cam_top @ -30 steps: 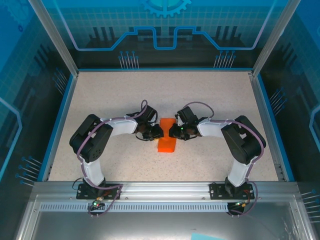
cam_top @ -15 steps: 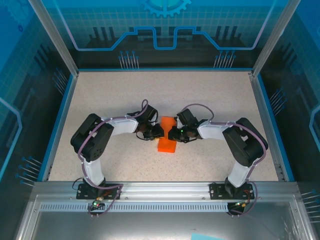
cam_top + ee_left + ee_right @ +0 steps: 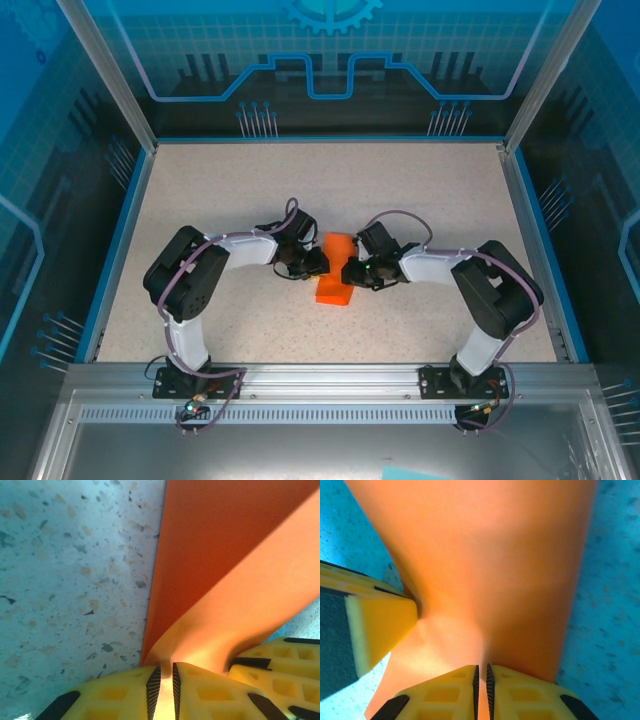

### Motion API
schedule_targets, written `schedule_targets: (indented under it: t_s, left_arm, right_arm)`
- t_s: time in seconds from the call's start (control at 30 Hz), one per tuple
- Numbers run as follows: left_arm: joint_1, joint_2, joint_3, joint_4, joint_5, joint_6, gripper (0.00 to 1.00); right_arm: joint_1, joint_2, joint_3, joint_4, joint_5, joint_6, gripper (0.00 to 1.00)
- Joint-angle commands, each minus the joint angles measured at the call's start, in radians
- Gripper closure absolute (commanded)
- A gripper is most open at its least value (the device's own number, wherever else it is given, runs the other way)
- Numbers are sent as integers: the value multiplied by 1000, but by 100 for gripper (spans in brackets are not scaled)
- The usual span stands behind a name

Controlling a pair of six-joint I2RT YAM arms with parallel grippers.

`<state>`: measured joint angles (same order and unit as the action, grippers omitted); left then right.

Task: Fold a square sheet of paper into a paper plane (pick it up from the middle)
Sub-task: Fold the square sheet of paper in half at the center of the table.

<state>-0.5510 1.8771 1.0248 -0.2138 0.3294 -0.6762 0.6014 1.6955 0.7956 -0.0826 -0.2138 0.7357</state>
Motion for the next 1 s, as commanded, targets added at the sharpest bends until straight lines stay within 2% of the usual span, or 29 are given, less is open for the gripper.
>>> schedule_targets:
  t_s: [0.0, 0.13, 0.3, 0.5, 0.97]
  left_arm:
    - [-5, 103, -45, -123, -109, 28, 79]
    - [-5, 106, -39, -130, -109, 32, 79]
    - [-5, 104, -36, -133, -104, 32, 79]
    - [-5, 107, -28, -135, -101, 35, 79]
    - [-5, 125, -19, -153, -110, 51, 79]
  right_arm:
    - [-18, -21, -34, -110, 53, -36, 84]
    - [-31, -42, -31, -109, 32, -38, 84]
    - [-18, -113, 8, -88, -57, -5, 84]
    - [22, -44, 28, -26, -117, 31, 84]
    - [34, 18, -10, -76, -97, -36, 84]
